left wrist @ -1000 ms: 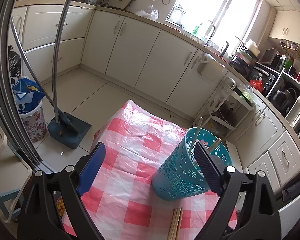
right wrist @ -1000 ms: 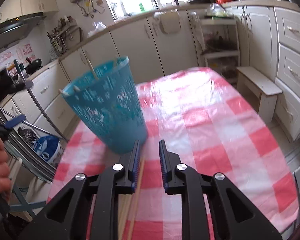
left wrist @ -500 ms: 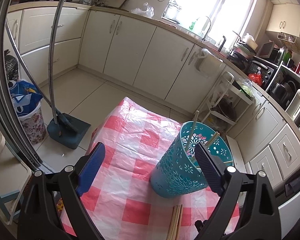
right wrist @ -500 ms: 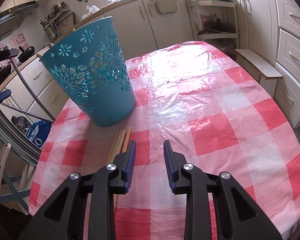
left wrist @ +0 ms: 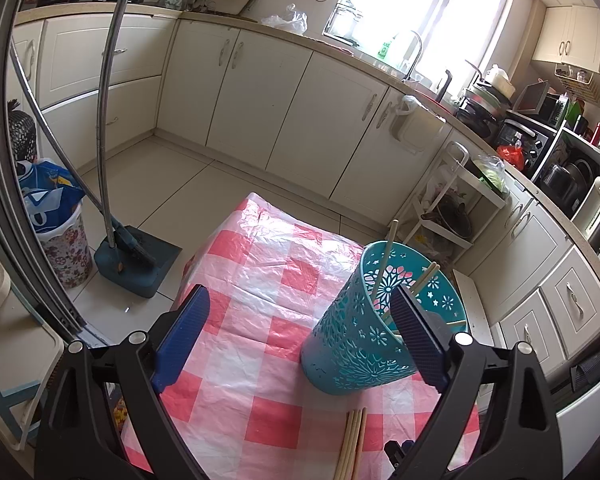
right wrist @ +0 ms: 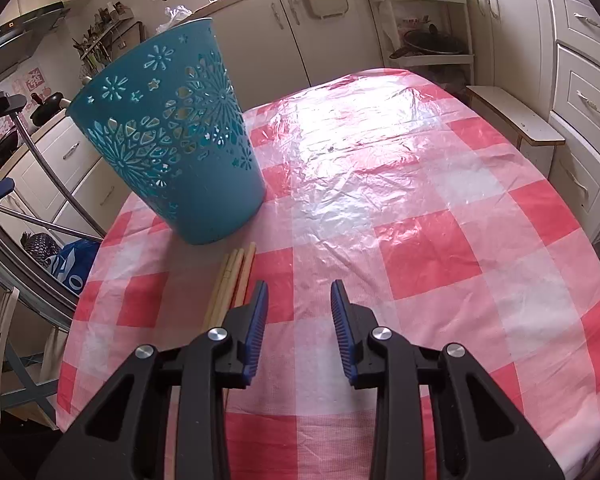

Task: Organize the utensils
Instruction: 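Move both tools back down to the remaining wooden sticks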

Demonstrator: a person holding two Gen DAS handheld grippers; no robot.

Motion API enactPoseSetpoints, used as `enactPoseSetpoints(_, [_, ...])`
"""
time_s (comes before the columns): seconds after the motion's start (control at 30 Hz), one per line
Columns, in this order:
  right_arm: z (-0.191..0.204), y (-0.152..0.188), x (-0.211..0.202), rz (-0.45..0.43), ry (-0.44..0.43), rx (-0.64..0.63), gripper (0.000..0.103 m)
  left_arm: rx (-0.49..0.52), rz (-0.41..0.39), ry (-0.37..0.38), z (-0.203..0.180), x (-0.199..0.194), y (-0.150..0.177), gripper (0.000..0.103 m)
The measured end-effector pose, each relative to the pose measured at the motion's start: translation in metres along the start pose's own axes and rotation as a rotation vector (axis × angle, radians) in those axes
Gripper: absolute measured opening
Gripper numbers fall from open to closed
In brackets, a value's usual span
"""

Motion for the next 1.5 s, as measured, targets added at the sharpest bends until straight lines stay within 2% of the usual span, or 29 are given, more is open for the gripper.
enactPoseSetpoints(0.4, [0.0,0.001,0.002,0.013,-0.007,0.001,0.033,0.011,0.002,-0.002,0.004,0.0,-0.002,0.088])
enactPoseSetpoints(0.67, [0.001,0.003,0.0,0.024,-0.025,-0.003,0.033,-0.028,0.002,-0.081,0.053,-0.003,-0.013,0.089])
enactPoseSetpoints(0.8, [0.007,0.005,-0.001,0.025,-0.032,-0.043,0.033,0.002,0.027,-0.12,0.068,0.0,-0.012,0.089])
enactPoseSetpoints(0.9, [0.012,0.007,-0.001,0.031,-0.026,-0.075,0.033,0.051,0.073,-0.132,0.068,0.008,-0.003,0.089])
enactPoseSetpoints(1.07, [0.023,0.009,0.0,0.041,-0.042,-0.113,0.033,0.227,0.207,-0.115,0.049,0.029,0.03,0.089])
enactPoseSetpoints(1.17, [0.03,0.011,0.004,0.048,-0.017,-0.158,0.033,0.323,0.274,-0.094,0.033,0.038,0.055,0.089])
enactPoseSetpoints(1.3, [0.038,0.013,0.01,0.057,0.025,-0.223,0.033,0.397,0.345,-0.064,0.017,0.046,0.086,0.089])
enactPoseSetpoints(1.5, [0.038,0.016,0.009,0.054,0.092,-0.317,0.011,0.43,0.45,0.002,-0.006,0.062,0.127,0.089])
Point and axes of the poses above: each gripper's, at about its wrist camera, not at the fingertips, and x roughly the way its jaws point, z to its left, y to its underside, the point moved 7 cm from there along x, roughly the way its jaws point, and after that the axes turned 6 degrees about y, right-handed, at the moved point
